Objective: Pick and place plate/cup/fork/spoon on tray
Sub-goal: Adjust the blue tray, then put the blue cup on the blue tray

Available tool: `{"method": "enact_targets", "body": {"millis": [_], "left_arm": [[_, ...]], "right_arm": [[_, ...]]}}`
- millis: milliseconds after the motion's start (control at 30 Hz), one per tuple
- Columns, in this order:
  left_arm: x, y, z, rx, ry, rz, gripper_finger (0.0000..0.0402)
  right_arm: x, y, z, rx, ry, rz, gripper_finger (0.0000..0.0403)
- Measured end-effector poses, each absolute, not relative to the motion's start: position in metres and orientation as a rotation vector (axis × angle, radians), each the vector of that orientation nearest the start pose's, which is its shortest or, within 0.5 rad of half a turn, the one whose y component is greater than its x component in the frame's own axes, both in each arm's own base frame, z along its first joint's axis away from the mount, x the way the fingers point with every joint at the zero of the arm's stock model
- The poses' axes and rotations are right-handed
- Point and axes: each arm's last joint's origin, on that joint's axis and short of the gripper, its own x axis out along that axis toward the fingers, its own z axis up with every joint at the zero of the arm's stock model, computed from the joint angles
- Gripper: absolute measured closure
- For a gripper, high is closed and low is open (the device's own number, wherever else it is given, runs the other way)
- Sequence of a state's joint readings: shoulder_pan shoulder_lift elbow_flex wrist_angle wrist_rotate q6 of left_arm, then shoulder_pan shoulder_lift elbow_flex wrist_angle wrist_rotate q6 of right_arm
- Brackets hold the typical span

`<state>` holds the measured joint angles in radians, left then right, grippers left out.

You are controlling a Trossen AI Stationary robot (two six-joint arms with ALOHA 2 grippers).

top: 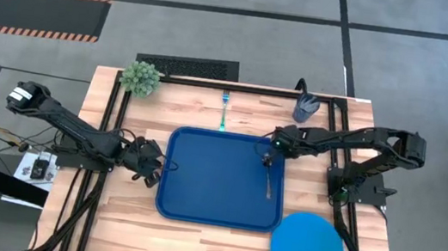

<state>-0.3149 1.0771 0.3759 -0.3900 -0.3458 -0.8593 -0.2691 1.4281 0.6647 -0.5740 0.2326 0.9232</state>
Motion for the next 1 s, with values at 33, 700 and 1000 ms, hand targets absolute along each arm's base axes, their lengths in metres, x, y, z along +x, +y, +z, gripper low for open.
{"method": "enact_targets", "body": {"millis": [33, 700, 1000], "left_arm": [[0.160, -0.042, 0.140, -0.429, 0.927, 0.455, 0.0374], [0.153, -0.039, 0.137, -0.390, 0.993, 0.486, 0.0374], [0.142, -0.035, 0.151, -0.382, 0.937, 0.469, 0.0374]], "right_arm": [[0.214, -0.066, 0.146, 0.784, 1.044, -1.008, 0.0390], [0.216, -0.071, 0.203, 0.539, 0.958, -0.921, 0.0379], [0.207, -0.092, 0.248, 0.303, 1.036, -0.996, 0.0285]]}}
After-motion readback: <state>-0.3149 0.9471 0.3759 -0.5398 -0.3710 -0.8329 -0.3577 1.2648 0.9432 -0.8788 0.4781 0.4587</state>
